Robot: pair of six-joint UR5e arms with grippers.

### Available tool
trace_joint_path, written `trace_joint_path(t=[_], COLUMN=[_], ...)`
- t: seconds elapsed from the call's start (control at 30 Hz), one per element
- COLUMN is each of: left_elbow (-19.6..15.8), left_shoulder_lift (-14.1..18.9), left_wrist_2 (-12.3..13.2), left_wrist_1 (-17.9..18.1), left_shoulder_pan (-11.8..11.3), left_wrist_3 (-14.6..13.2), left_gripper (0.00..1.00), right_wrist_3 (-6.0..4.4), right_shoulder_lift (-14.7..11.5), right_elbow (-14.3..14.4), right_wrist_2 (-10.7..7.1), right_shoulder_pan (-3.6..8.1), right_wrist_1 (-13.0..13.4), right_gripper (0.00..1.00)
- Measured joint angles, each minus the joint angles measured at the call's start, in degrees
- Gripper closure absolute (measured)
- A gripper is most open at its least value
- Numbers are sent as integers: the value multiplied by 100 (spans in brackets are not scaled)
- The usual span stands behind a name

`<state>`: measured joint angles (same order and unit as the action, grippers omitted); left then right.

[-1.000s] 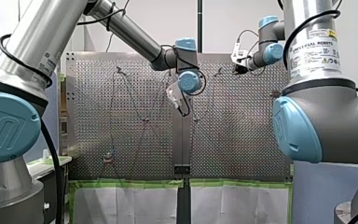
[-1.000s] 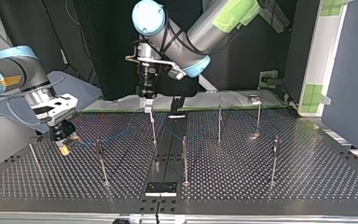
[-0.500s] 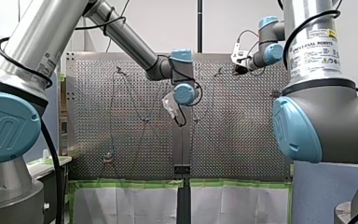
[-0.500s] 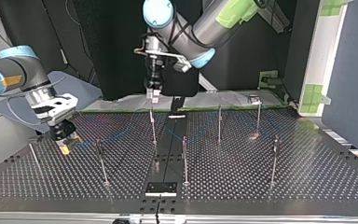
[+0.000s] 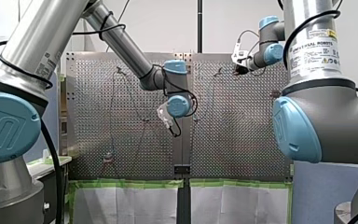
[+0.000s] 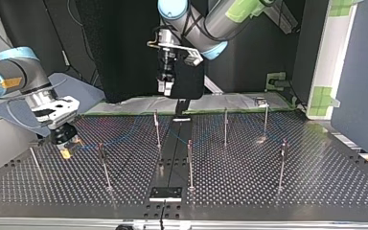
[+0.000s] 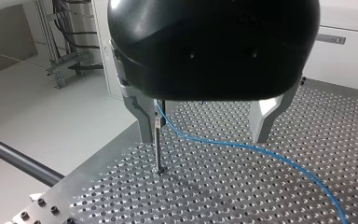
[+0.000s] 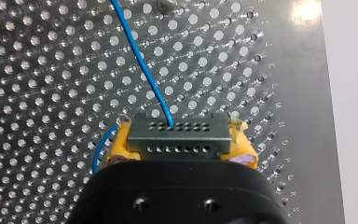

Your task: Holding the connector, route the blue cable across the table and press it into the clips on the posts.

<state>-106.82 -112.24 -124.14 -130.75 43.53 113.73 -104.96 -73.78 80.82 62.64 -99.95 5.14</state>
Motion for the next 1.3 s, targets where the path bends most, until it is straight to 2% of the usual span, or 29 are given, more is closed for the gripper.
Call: trace_joint_path(t=[1.3], left_elbow=[-1994], left_shoulder_lift=[0], left_wrist_2=[0], left_wrist_1=[1994], left_shoulder_pan=[0], left_wrist_3=[0], left_gripper=[0], right_wrist_3=[0], right_shoulder_lift=[21], right_elbow=[1], right_wrist_2=[6], right_shoulder_pan=[-10], right_wrist_1=[5], right_gripper=[100])
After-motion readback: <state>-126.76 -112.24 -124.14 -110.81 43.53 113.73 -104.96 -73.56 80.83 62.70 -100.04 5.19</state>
